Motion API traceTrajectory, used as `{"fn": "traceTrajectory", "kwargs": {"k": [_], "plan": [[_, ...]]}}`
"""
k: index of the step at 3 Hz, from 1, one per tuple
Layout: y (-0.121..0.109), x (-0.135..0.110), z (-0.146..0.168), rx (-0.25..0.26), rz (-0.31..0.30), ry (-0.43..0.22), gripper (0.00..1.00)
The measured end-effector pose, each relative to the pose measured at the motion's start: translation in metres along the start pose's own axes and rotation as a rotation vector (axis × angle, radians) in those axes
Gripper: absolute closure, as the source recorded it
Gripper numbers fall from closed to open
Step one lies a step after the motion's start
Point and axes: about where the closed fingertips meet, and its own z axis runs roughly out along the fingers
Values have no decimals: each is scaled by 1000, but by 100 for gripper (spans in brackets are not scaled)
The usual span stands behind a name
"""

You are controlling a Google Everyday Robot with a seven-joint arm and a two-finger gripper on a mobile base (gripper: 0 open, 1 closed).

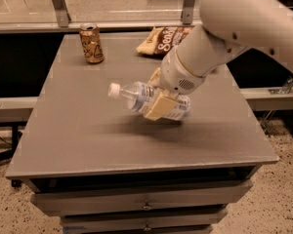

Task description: Knock blue plastic bottle over

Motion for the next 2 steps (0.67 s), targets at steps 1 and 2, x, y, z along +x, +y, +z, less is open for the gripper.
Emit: {"fn": "traceTrajectory", "kwargs": {"k": [1,2], "plan": [[-3,32,18,-14,-10,158,100],[-3,32,18,-14,-10,158,85]]}}
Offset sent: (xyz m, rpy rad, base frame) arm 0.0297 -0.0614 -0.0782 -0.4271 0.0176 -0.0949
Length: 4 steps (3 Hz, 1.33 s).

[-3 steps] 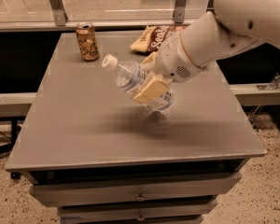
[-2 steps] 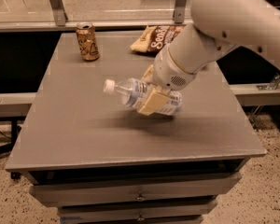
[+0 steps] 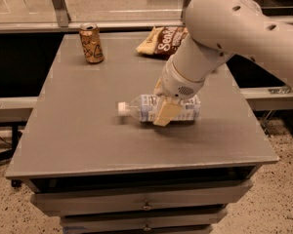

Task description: Knock blue plastic bottle over

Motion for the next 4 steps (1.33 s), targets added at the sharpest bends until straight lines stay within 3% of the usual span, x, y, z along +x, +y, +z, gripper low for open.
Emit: {"fn": "traceTrajectory", "kwargs": {"k": [1,3,4], "plan": [[-4,14,7,3,19,61,61],[-8,19,2,6,39,83,15],[-8,18,-1,6,39,83,0]]}}
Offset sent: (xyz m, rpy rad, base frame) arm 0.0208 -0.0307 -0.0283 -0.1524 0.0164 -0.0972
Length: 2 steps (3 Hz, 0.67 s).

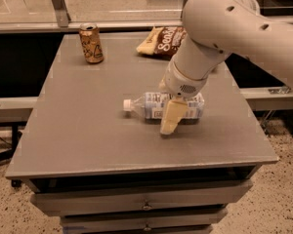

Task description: Knock blue plastic bottle over

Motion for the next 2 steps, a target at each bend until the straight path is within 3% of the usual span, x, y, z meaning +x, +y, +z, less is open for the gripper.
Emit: {"fn": "traceTrajectory", "kwargs": {"k": [1,2], "plan": [[-4,8,-10,3,50,-48,0],[-10,23,-35,18,120,-138,0]]}}
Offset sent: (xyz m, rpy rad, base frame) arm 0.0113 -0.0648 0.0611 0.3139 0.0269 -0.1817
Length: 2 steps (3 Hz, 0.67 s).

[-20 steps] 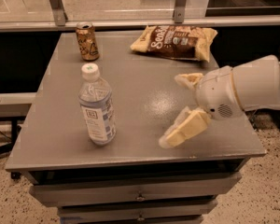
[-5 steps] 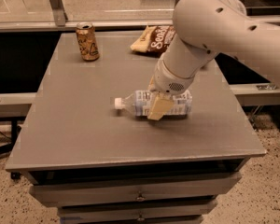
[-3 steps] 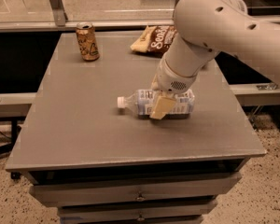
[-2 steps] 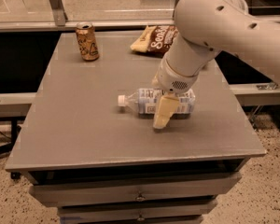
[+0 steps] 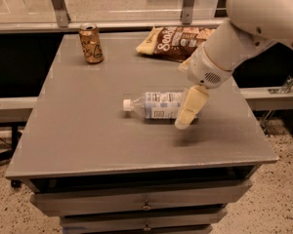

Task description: Knock blue plastic bottle over

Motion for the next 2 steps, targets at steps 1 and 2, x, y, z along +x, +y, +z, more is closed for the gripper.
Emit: {"fn": "traceTrajectory", "kwargs": {"k": [1,2], "plan": [[-7,21,-40,33,59,-138,0],[1,48,-85,69,55,-271,0]]}}
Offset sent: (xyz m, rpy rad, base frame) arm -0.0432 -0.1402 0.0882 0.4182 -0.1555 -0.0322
